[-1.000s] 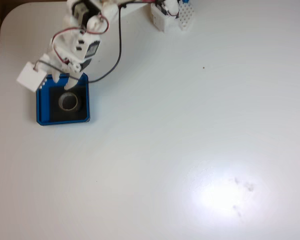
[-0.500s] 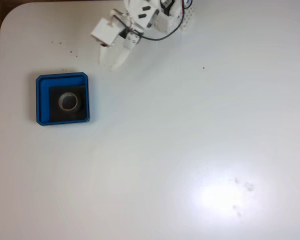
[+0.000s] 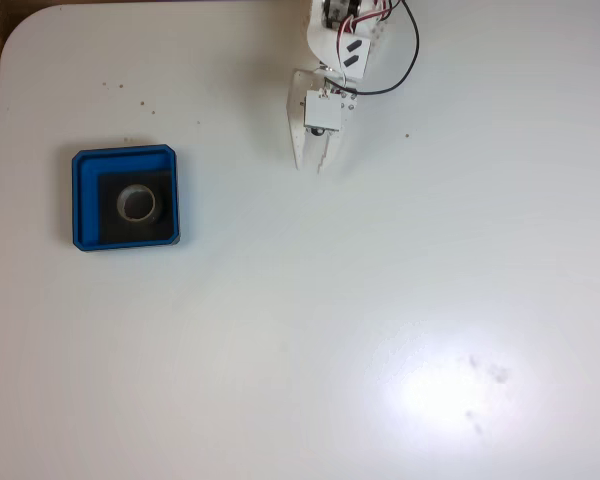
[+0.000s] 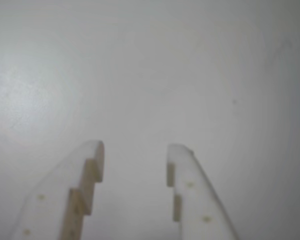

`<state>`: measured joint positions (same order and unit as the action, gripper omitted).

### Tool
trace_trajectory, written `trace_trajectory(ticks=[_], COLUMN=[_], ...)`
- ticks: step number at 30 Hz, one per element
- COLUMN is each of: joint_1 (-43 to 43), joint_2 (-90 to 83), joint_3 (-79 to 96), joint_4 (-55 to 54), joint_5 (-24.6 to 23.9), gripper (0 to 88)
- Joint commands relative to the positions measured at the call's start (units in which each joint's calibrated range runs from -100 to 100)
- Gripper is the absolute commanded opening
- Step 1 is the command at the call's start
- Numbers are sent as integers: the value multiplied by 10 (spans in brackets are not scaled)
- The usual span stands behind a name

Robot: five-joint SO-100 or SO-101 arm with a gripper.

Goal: Pick the black tape roll and drop it in the blue box

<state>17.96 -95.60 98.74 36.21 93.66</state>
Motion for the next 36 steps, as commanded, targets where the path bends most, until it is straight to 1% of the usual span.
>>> trace_trajectory(ticks=[1, 7, 11, 19, 23, 25, 36], joint_1=[-33, -134, -181, -184, -189, -197, -195], joint_2=[-34, -34, -34, -34, -34, -34, -32], joint_3=[13, 13, 13, 13, 13, 13, 12], joint_4=[-15, -15, -15, -14, -14, -14, -12], joint_5=[1, -2, -2, -2, 2, 0, 1], gripper=[117, 117, 117, 109, 24, 1, 7])
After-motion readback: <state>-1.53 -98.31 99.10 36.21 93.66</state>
